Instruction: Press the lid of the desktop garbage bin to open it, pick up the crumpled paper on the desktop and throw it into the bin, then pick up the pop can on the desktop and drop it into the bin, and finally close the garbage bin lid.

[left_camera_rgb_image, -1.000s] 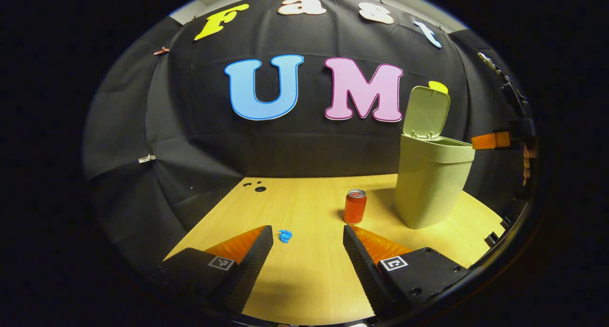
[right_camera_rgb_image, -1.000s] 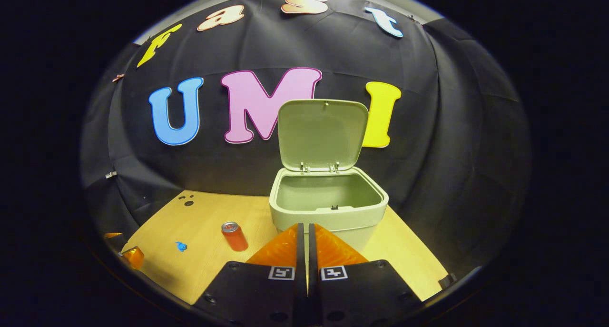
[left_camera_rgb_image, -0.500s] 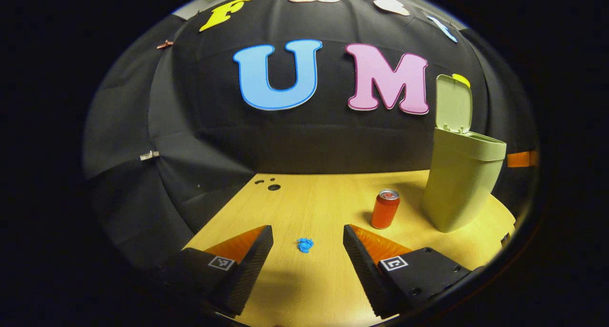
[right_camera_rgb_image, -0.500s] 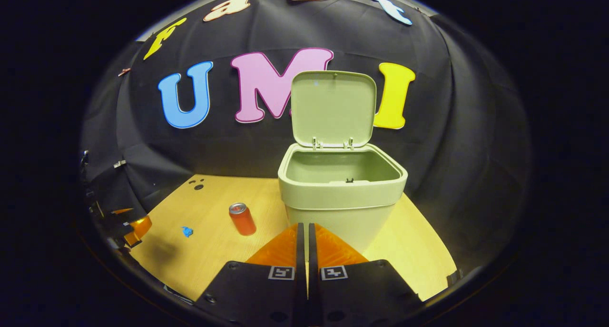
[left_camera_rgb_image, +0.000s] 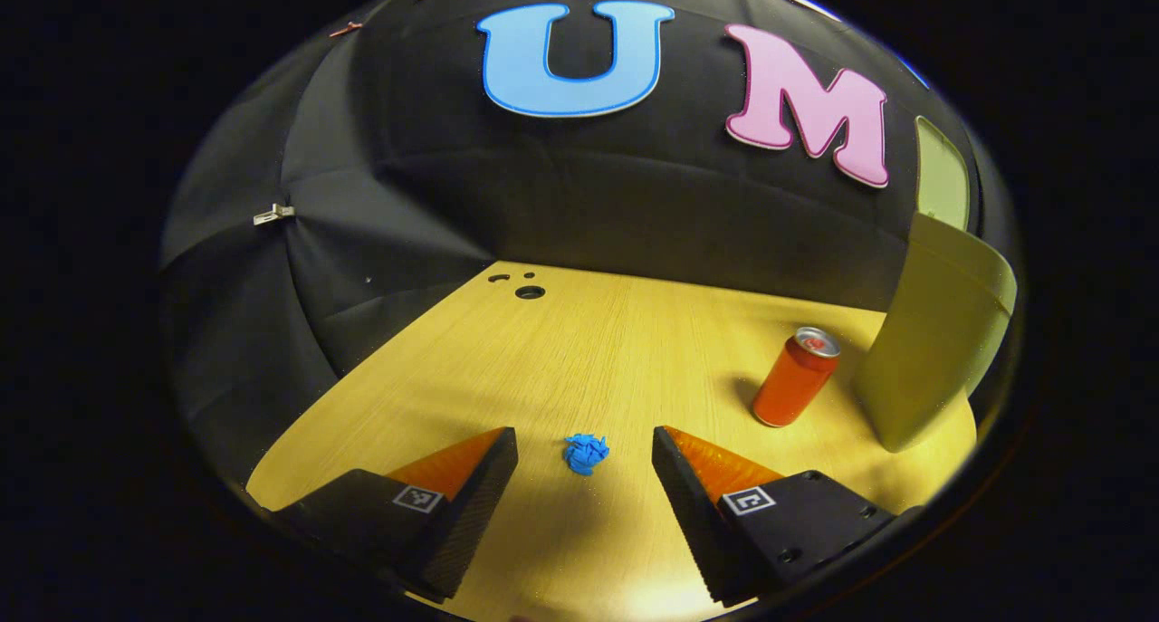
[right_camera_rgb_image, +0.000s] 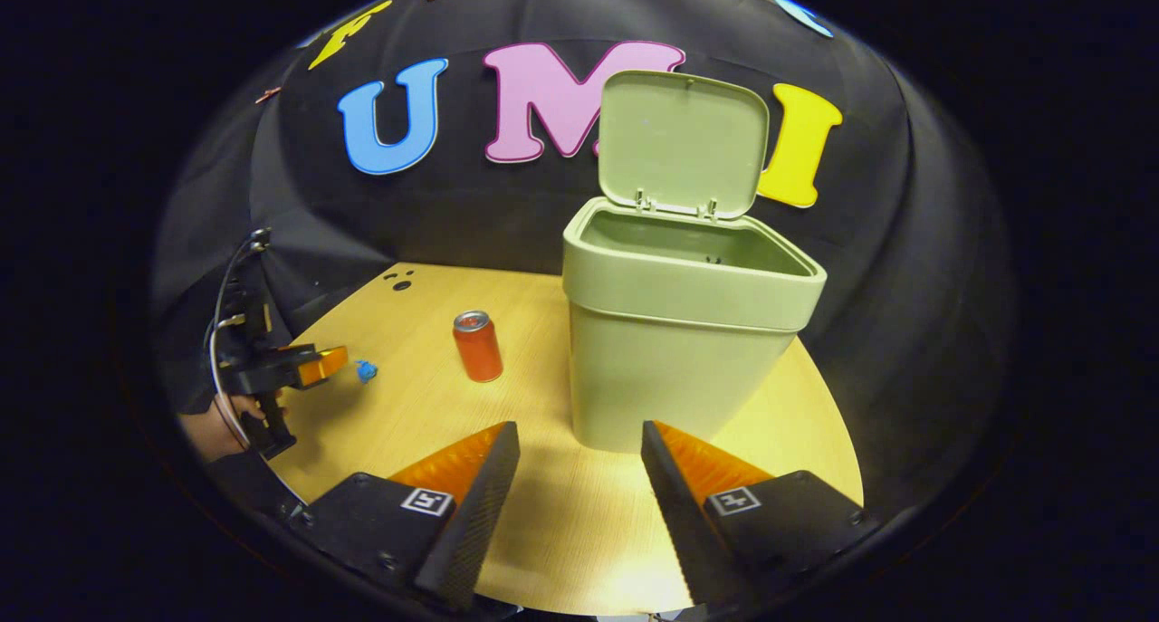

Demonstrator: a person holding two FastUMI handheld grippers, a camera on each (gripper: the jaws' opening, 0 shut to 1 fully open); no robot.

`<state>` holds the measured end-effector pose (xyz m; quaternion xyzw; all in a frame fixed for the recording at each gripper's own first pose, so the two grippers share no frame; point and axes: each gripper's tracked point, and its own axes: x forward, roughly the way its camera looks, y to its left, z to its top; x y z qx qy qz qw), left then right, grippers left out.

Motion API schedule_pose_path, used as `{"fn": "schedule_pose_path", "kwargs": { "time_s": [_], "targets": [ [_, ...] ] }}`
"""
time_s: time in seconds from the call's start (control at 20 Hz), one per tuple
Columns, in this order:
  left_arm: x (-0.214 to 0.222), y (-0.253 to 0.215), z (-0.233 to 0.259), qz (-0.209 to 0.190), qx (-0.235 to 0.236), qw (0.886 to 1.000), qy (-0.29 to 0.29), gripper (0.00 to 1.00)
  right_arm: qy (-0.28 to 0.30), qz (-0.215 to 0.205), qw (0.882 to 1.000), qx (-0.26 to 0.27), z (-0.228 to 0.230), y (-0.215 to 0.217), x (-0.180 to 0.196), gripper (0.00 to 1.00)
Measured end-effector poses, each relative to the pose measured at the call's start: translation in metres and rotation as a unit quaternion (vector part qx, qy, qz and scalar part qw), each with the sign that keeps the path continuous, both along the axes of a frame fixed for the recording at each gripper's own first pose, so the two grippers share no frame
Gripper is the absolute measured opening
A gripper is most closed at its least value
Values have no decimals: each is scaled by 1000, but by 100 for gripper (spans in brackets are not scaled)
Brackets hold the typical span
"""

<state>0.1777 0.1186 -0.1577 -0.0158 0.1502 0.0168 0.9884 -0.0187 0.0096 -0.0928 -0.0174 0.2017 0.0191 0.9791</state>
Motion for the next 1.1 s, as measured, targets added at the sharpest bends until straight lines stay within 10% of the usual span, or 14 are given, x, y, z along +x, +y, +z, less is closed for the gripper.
{"fn": "schedule_pose_path", "kwargs": {
  "time_s": [0.1,1.1],
  "targets": [
    [15,-6,-9,-3,1,1000,8,96,7,5,1000,-8,-4,-1,-1,100],
    [59,-6,-76,29,9,996,83,88,66,-22,997,20,-46,-21,-8,98]
  ]
}}
